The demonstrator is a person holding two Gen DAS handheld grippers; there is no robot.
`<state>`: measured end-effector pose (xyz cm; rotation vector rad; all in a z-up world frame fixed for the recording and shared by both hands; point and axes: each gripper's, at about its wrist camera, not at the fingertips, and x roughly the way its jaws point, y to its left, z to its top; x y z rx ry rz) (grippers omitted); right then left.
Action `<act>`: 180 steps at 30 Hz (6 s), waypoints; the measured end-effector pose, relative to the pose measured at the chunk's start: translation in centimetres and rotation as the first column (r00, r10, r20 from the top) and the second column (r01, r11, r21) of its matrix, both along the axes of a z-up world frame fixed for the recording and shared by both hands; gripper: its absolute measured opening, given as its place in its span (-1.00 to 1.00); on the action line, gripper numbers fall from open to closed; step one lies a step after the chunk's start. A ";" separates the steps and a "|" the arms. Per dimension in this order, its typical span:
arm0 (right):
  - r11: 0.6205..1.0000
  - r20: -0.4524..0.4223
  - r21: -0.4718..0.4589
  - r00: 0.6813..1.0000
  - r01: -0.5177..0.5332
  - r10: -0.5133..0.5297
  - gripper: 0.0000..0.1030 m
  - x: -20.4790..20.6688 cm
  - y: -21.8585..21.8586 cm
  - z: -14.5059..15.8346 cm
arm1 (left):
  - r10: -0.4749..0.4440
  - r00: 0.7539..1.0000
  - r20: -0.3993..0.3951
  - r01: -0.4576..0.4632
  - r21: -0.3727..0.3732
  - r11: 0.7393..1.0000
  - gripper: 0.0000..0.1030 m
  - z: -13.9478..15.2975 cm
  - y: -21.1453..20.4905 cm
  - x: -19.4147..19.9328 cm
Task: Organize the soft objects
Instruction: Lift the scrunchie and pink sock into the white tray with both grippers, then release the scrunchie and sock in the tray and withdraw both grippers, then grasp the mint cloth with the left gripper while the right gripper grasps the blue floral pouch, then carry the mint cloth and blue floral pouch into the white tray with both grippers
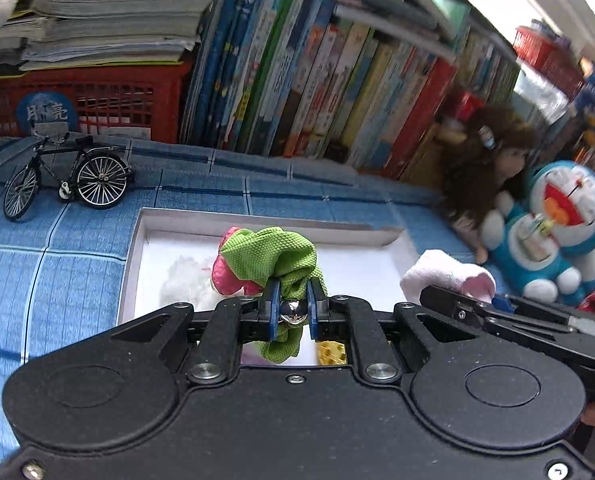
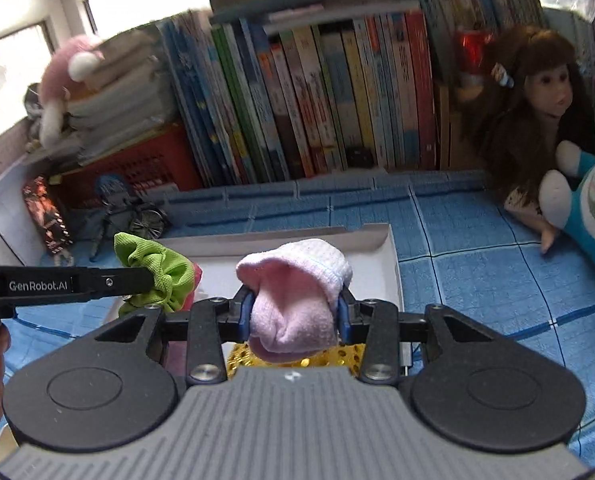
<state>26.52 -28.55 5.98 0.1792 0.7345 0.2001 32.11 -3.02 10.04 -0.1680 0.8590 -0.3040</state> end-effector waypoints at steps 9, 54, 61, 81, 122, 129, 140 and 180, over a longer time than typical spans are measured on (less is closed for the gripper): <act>0.999 -0.066 -0.037 0.997 0.027 -0.030 -0.13 3.6 0.2 -1.7 | -0.022 0.999 -0.023 0.024 0.085 0.996 -0.74 -1.3 -1.7 3.0; 0.995 0.172 -0.040 0.981 -0.089 0.095 0.65 -8.9 -0.4 5.2 | -0.081 0.975 0.209 0.050 0.148 0.988 0.11 4.7 -2.1 -13.1; 0.984 0.307 -0.106 0.936 -0.145 0.171 0.73 -14.8 0.2 6.0 | -0.122 0.955 0.272 0.091 0.125 0.988 0.27 4.8 -2.0 -19.0; 0.978 0.428 -0.149 0.881 -0.149 0.200 0.87 -23.2 -0.5 2.9 | -0.151 0.912 0.381 0.124 0.095 0.988 0.24 0.8 -0.7 -28.2; 0.959 0.305 -0.233 0.949 0.158 -0.083 0.27 -23.9 -3.0 -9.2 | 0.087 0.938 0.336 -0.148 0.162 0.976 -0.33 -10.0 -1.8 -26.8; 0.957 0.296 -0.246 0.952 0.156 -0.079 0.26 -23.1 -3.0 -9.2 | 0.094 0.939 0.331 -0.155 0.163 0.974 -0.33 -10.4 -2.0 -26.2; 0.959 0.290 -0.250 0.955 0.131 -0.055 -0.06 -22.4 -2.5 -9.0 | 0.107 0.937 0.332 -0.166 0.155 0.974 -0.56 -10.3 -1.9 -25.9; 0.967 0.499 -0.129 0.857 0.221 -0.130 -0.78 -22.9 -4.3 -0.6 | 0.071 0.869 0.490 -0.098 0.030 0.995 -0.83 1.3 0.3 -25.4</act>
